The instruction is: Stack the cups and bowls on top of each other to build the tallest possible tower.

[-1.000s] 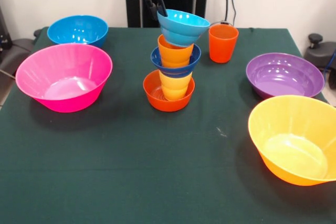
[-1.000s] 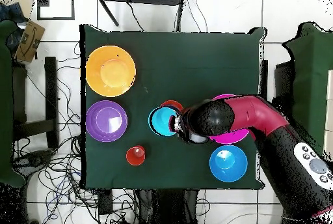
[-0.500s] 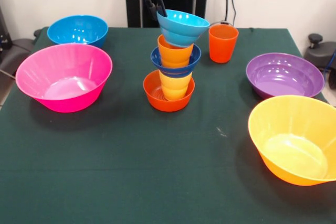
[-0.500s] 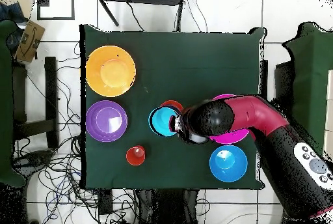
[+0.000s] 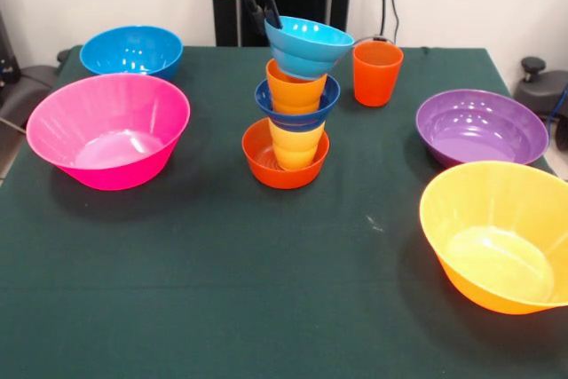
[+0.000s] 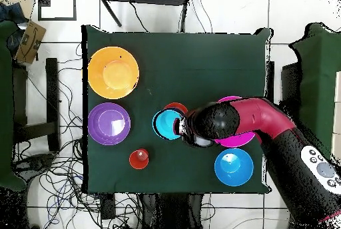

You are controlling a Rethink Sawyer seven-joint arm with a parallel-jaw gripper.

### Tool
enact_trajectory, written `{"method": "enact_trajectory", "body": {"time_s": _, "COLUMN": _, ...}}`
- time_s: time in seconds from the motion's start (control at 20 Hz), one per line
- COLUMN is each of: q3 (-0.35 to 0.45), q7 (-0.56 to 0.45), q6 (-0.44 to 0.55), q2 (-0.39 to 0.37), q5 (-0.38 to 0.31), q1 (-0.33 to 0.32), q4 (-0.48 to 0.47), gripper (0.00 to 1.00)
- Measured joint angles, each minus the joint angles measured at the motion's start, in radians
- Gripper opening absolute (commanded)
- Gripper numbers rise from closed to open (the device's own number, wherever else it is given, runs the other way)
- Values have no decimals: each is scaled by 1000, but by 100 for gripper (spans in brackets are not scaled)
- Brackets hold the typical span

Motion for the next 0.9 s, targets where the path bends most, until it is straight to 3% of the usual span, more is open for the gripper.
{"method": "enact_trajectory", "body": {"time_s": 0.9, "q3": -3, "q7": 0, "q6": 0, "q2": 0, "q5": -4, "q1": -10, "q4": 3, "gripper": 0}}
